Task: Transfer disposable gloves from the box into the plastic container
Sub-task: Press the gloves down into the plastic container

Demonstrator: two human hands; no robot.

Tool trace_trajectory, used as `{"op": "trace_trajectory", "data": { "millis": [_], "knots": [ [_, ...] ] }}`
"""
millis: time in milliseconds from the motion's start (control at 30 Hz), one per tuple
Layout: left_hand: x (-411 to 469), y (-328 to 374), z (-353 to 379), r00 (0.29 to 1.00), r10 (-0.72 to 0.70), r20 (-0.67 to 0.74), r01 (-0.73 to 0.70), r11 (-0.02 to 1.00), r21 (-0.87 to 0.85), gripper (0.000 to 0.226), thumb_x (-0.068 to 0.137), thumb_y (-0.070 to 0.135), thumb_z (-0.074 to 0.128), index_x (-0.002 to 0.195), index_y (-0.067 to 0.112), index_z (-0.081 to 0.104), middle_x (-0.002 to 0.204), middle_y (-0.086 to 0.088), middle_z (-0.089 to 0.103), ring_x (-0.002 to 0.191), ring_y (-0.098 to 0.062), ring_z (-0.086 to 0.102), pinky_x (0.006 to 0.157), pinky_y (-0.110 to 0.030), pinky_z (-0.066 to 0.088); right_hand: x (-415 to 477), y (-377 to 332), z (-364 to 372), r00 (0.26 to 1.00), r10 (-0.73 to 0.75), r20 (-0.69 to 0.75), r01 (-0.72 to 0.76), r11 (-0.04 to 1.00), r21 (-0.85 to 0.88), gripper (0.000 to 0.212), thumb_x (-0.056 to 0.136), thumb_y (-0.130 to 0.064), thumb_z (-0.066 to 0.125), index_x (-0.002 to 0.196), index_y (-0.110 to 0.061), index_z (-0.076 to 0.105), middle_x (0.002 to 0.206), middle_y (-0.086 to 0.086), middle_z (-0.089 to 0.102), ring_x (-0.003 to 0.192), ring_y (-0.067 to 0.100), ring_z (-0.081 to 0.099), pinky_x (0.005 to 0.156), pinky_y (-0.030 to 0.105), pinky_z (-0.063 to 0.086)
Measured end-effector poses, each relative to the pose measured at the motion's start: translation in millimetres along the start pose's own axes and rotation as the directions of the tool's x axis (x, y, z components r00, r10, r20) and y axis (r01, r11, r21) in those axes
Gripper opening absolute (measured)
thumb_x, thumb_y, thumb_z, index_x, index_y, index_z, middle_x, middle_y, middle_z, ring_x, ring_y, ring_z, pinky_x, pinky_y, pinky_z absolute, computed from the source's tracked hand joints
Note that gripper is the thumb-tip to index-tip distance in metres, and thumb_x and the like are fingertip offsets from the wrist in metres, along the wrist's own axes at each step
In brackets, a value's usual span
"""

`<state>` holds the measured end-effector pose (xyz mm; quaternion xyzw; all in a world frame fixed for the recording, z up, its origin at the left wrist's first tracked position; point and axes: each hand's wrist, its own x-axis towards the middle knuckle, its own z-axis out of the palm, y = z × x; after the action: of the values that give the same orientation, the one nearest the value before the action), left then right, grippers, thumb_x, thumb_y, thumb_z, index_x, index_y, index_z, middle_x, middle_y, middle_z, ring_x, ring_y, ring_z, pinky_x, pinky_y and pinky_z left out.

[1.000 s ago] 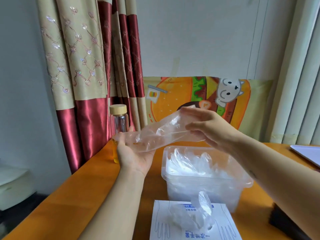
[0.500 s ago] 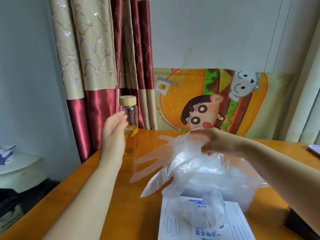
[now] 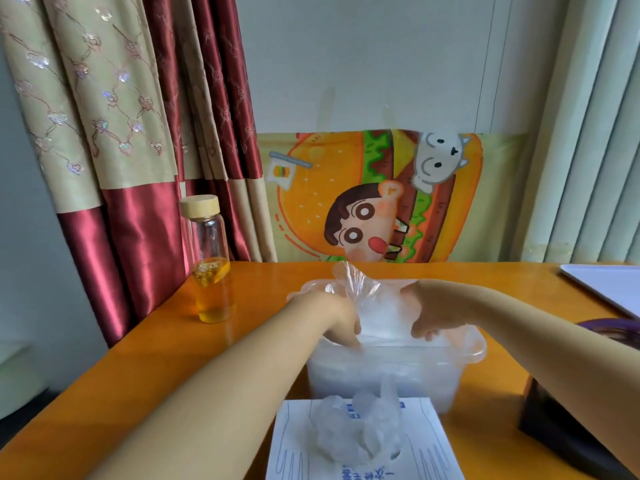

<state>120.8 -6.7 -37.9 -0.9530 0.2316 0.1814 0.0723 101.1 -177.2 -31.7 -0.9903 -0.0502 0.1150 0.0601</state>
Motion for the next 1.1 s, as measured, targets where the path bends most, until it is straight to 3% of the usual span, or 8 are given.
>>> {"op": "trace_trajectory", "data": {
  "millis": [100, 200, 300, 433, 600, 833, 1000, 1100],
  "knots": [
    [13.7, 8.2, 1.3, 0.997, 0.028, 0.075, -0.031, 0.999, 0.044, 0.053, 0.095, 0.042, 0.053, 0.145, 0.025, 0.042, 0.153, 0.004, 0.035, 0.136, -0.021, 0.036, 0.107, -0.032, 0.033, -4.2, 0.3, -2.5, 0.984, -0.003, -0.177, -0.053, 0.948, -0.314, 0.059, 0.083, -0.03, 0.07, 0.135, -0.011, 0.049, 0.128, 0.008, 0.055, 0.115, 0.023, 0.05, 0.088, 0.029, 0.048],
    [26.0, 10.4, 3.8, 0.987, 0.035, 0.158, -0.037, 0.999, 0.01, 0.05, 0.093, 0.04, 0.058, 0.141, 0.031, 0.047, 0.148, 0.005, 0.041, 0.129, -0.02, 0.043, 0.101, -0.028, 0.038, 0.3, -4.7, 2.4, 0.921, -0.129, -0.367, 0.016, 0.955, -0.295, 0.042, 0.085, -0.026, 0.067, 0.126, -0.02, 0.058, 0.127, 0.003, 0.052, 0.116, 0.025, 0.048, 0.09, 0.033, 0.049],
    [37.2, 9.2, 7.0, 0.98, 0.045, 0.196, -0.042, 0.999, -0.018, 0.045, 0.095, 0.029, 0.055, 0.139, 0.036, 0.047, 0.147, 0.006, 0.042, 0.129, -0.019, 0.044, 0.102, -0.029, 0.04, 14.8, -10.6, 15.9, 0.97, -0.188, -0.152, 0.158, 0.969, -0.188, 0.052, 0.086, -0.028, 0.068, 0.134, -0.024, 0.051, 0.133, -0.001, 0.054, 0.12, 0.022, 0.051, 0.096, 0.033, 0.045],
    [47.0, 8.3, 16.7, 0.975, 0.015, 0.22, 0.008, 0.994, -0.106, 0.064, 0.094, 0.016, 0.052, 0.149, 0.033, 0.026, 0.151, -0.001, 0.036, 0.128, -0.027, 0.045, 0.104, -0.04, 0.044, 36.8, -0.3, 35.1, 0.976, -0.076, 0.206, 0.126, 0.962, -0.242, 0.081, 0.086, -0.035, 0.067, 0.15, -0.016, 0.02, 0.151, 0.002, 0.033, 0.137, 0.023, 0.034, 0.112, 0.036, 0.031],
    [55.8, 3.6, 26.7, 0.964, -0.084, 0.252, 0.101, 0.993, -0.057, 0.075, 0.097, 0.015, 0.045, 0.154, 0.02, -0.005, 0.159, -0.014, 0.014, 0.137, -0.037, 0.032, 0.107, -0.044, 0.037, 47.6, 10.0, 44.4, 0.958, 0.023, 0.285, 0.042, 0.974, -0.221, 0.064, 0.099, -0.018, 0.043, 0.152, -0.018, 0.008, 0.158, 0.006, 0.016, 0.143, 0.025, 0.022, 0.115, 0.038, 0.024],
    [50.9, 9.0, 24.1, 0.968, -0.114, 0.222, 0.132, 0.989, -0.064, 0.051, 0.106, 0.023, 0.03, 0.152, 0.007, 0.018, 0.158, -0.011, 0.021, 0.141, -0.029, 0.027, 0.111, -0.037, 0.027, 52.1, 9.3, 51.1, 0.977, 0.073, 0.202, 0.004, 0.935, -0.356, 0.071, 0.098, -0.057, 0.013, 0.151, -0.01, 0.012, 0.15, 0.011, 0.034, 0.132, 0.029, 0.039, 0.111, 0.036, 0.031],
    [34.2, 5.3, 11.4, 0.969, -0.067, 0.237, 0.11, 0.978, -0.176, 0.052, 0.097, 0.032, 0.052, 0.14, 0.004, 0.043, 0.139, -0.011, 0.048, 0.106, -0.021, 0.052, 0.077, -0.028, 0.048, 32.7, -3.8, 38.9, 0.966, 0.175, 0.19, -0.13, 0.965, -0.227, 0.057, 0.103, -0.045, 0.022, 0.149, -0.012, 0.026, 0.152, 0.008, 0.032, 0.136, 0.026, 0.033, 0.11, 0.031, 0.026],
    [25.1, -5.3, 3.5, 0.982, -0.089, 0.168, 0.154, 0.893, -0.424, 0.062, 0.095, 0.035, 0.057, 0.147, 0.01, 0.035, 0.146, -0.008, 0.044, 0.116, -0.024, 0.057, 0.094, -0.033, 0.05, 22.4, -8.5, 26.5, 0.947, 0.138, 0.289, -0.089, 0.98, -0.178, 0.066, 0.096, -0.034, 0.052, 0.151, -0.016, 0.02, 0.152, 0.007, 0.031, 0.129, 0.024, 0.044, 0.099, 0.03, 0.039]
  ]
}}
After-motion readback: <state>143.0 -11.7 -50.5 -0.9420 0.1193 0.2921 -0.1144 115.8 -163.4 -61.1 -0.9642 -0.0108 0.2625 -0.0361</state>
